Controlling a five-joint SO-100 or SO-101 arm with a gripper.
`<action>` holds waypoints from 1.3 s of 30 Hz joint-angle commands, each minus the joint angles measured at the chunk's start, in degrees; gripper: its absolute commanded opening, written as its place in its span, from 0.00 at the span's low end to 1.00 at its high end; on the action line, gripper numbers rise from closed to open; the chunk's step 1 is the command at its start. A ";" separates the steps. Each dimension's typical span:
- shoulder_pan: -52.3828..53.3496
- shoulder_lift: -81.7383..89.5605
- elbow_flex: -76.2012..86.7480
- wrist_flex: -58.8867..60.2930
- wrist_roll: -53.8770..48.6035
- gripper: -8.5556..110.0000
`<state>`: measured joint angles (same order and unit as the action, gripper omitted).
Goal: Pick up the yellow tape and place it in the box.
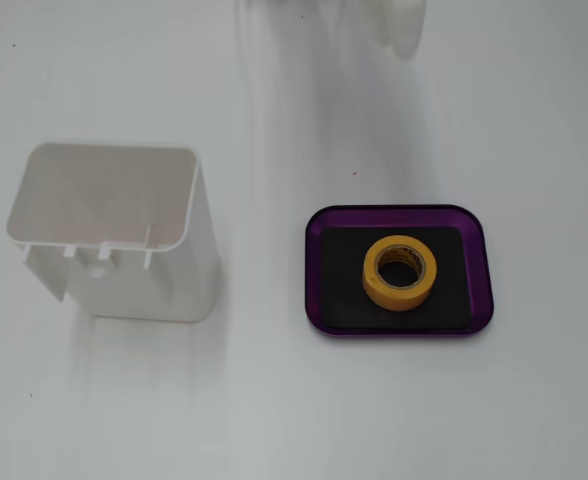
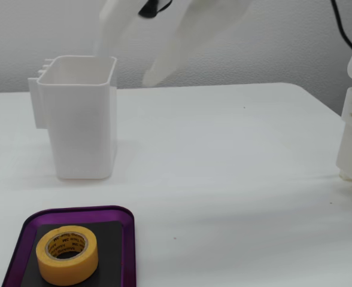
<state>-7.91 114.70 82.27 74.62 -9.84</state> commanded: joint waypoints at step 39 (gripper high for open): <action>8.70 83.58 93.16 -4.48 19.78 0.06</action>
<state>0.97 191.95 174.90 70.40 10.81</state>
